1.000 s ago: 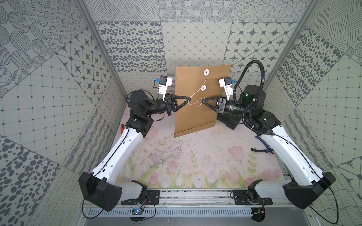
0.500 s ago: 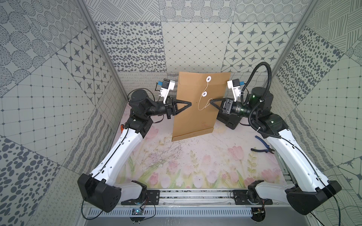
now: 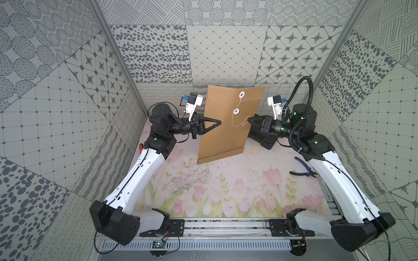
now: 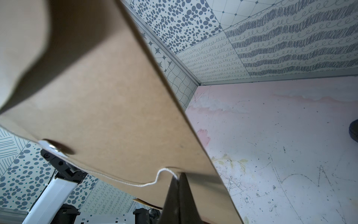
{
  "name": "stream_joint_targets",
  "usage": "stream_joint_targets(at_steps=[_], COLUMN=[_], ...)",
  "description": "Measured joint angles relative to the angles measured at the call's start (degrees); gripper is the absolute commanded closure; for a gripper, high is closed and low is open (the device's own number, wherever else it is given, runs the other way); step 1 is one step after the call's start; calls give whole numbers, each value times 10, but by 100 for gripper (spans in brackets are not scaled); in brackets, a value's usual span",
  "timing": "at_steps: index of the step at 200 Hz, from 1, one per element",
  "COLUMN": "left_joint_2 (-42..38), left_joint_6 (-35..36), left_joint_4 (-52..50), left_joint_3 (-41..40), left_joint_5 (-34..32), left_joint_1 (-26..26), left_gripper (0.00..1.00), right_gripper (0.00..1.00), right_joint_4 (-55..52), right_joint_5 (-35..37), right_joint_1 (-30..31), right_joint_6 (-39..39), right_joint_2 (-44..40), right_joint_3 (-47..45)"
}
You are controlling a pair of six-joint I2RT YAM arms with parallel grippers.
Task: Close the mouth of the file bag
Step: Close the file bag.
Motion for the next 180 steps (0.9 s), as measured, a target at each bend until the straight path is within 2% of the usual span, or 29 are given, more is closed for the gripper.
stream_joint_targets(at_steps=[120,180], left_joint_2=[-1,-5], left_joint_6=[-27,-16], left_joint_4=[36,25], left_joint_3=[-2,-2], left_joint_5=[28,35], left_joint_1=[2,3], left_gripper=[100,100], right_gripper=[100,100], right_joint_4=[0,0], right_joint_5=[8,7], right_joint_1=[-33,-47], right_joint_6=[12,12], right_joint_2=[-3,-3], right_joint_3=[-17,-17])
